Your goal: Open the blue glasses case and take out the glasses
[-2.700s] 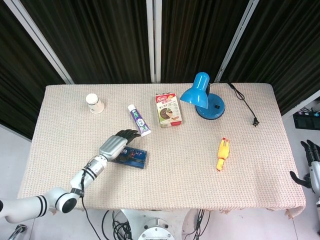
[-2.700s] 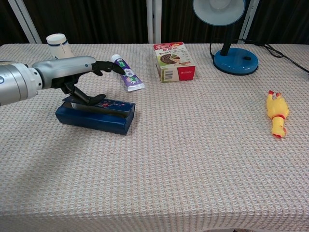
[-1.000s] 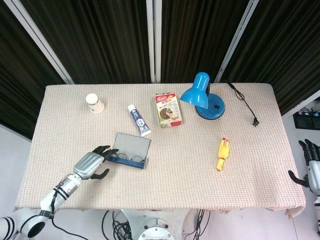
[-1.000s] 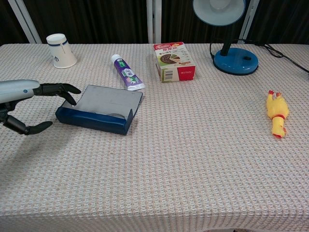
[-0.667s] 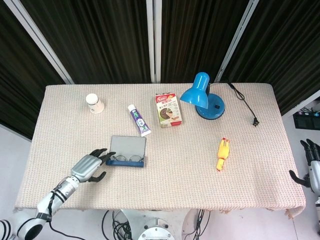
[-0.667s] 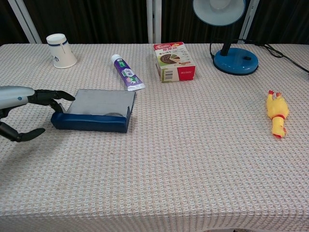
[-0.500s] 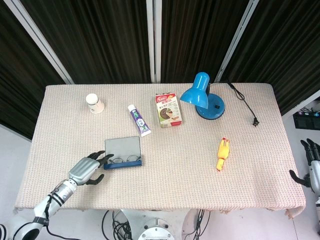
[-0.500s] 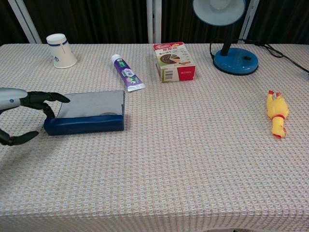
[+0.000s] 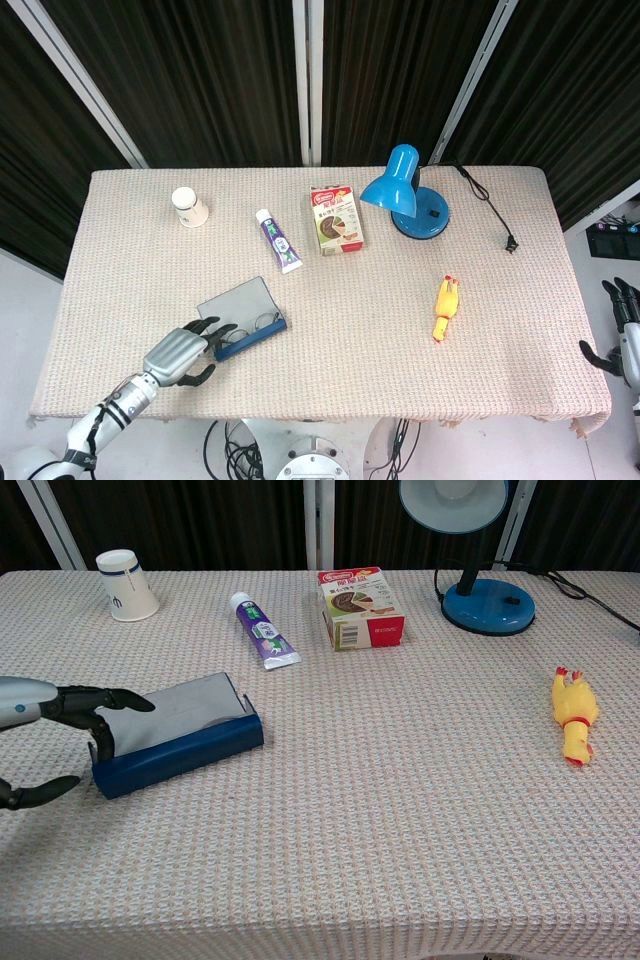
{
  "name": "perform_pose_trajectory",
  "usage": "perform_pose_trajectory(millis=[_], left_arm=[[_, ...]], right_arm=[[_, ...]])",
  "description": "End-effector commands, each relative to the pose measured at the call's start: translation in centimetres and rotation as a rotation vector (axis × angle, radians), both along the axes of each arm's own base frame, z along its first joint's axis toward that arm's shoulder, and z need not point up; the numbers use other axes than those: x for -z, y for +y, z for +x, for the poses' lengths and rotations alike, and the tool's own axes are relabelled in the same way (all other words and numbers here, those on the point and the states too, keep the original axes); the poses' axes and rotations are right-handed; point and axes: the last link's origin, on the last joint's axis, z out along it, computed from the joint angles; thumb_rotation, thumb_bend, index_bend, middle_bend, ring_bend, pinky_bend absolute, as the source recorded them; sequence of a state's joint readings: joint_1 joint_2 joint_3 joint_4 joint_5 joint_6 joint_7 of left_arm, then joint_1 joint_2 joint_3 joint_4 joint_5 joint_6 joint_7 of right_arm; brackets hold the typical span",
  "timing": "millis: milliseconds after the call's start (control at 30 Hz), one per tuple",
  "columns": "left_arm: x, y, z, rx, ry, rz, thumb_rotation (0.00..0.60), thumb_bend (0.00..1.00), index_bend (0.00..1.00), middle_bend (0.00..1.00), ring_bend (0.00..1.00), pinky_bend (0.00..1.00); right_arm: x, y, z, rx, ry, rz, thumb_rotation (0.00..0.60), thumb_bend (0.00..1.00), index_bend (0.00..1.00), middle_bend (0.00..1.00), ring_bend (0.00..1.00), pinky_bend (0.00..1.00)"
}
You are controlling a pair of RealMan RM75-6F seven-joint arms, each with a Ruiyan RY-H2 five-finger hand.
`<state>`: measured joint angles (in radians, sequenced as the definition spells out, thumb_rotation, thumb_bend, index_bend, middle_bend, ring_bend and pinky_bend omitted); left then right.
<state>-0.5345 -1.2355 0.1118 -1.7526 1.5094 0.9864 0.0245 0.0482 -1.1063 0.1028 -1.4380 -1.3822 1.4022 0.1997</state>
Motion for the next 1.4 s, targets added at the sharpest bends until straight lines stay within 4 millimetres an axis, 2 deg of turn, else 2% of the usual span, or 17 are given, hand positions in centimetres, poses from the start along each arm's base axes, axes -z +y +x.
perform_pose_trajectory(millis=[33,233,400,900,1267,1400], left_arm=[[-0.3,0.7,1.2,0.029,-0.034,0.033,0.6,0.48,0.06,0.33,0.05,0.17],[-0.8,1.7,5.8,0.165,-0.188,0.073,0.6,0.46,0.06,0.28,0.01,0.11],[0.0,1.6,7.5,0.222,-0.177,0.017,0.6,0.55,0.05,0.29,0.0,0.09],[4.6,1.6,7.2,0.311,-0.112,0.002,0.6,0.54,0.01,0.23,0.0,0.06],[6.3,2.5,6.9,0.321,-0.095,0.001,0.6,0.55,0.01,0.24,0.0,0.05],[6.8,3.3,6.4,0.319,-0.038,0.027,0.6,0.56,0.01,0.24,0.0,0.05]], right_arm=[[-0.2,0.0,0.0,-0.001,-0.002,-0.004,0.6,0.18,0.0,0.0,0.0,0.0],[-0.8,0.0,0.6,-0.025,-0.012,-0.027,0.6,0.18,0.0,0.0,0.0,0.0],[-1.1,0.2,0.9,-0.037,-0.018,-0.032,0.6,0.18,0.0,0.0,0.0,0.0],[-1.7,0.5,1.3,-0.046,-0.027,-0.04,0.6,0.18,0.0,0.0,0.0,0.0],[-1.2,0.3,1.3,-0.034,-0.029,-0.032,0.6,0.18,0.0,0.0,0.0,0.0],[-0.9,0.1,1.2,-0.035,-0.031,-0.022,0.6,0.18,0.0,0.0,0.0,0.0]])
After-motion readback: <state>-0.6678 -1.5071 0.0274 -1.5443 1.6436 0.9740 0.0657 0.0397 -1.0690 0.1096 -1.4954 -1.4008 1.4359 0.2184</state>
